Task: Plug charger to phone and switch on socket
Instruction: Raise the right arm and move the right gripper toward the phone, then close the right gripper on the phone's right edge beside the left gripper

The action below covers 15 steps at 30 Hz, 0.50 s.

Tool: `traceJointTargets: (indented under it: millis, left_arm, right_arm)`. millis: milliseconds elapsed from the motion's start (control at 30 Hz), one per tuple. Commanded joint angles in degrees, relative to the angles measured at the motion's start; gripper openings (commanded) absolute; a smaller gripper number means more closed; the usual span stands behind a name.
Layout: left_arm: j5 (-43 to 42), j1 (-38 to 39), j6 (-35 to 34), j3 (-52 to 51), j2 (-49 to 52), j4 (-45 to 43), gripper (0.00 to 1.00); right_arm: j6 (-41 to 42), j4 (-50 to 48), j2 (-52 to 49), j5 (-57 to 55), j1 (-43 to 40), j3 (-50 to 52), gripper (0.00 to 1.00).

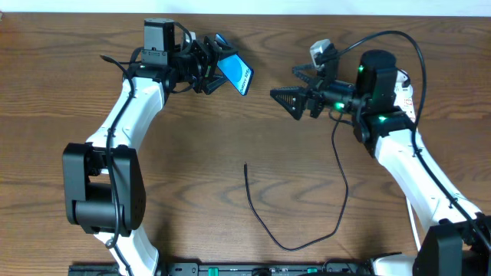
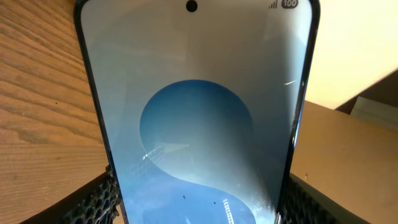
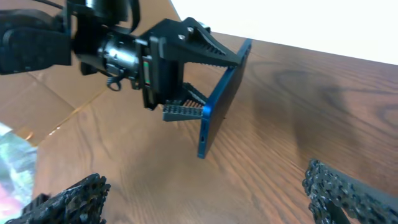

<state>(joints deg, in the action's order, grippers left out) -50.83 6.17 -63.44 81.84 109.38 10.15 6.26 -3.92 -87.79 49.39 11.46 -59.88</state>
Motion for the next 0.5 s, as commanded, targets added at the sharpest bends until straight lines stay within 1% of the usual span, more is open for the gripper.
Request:
traceJointTargets:
  millis: [0, 233, 333, 467]
  left_arm:
    - [-0.5, 0.1, -0.8, 1.8, -1.8, -0.5, 0.07]
    - [-0.5, 0.1, -1.0, 1.8, -1.8, -0.5, 0.07]
    - [-0.1, 0.3, -1.2, 1.8, -1.8, -0.5, 0.08]
    - [0.6, 1.0, -1.4, 1.8, -1.8, -0.5, 0.07]
  right_arm:
    - [-1.2, 0.2, -0.4, -3.6, 1.3, -1.4, 0.99]
    - [-0.2, 0.2, -0.4, -7.6, 3.8, -1.4, 0.99]
    - [2.4, 0.2, -0.4, -10.2, 5.2, -1.4, 0.99]
    - [3.0, 0.2, -0.5, -13.6, 7.3, -1.4, 0.99]
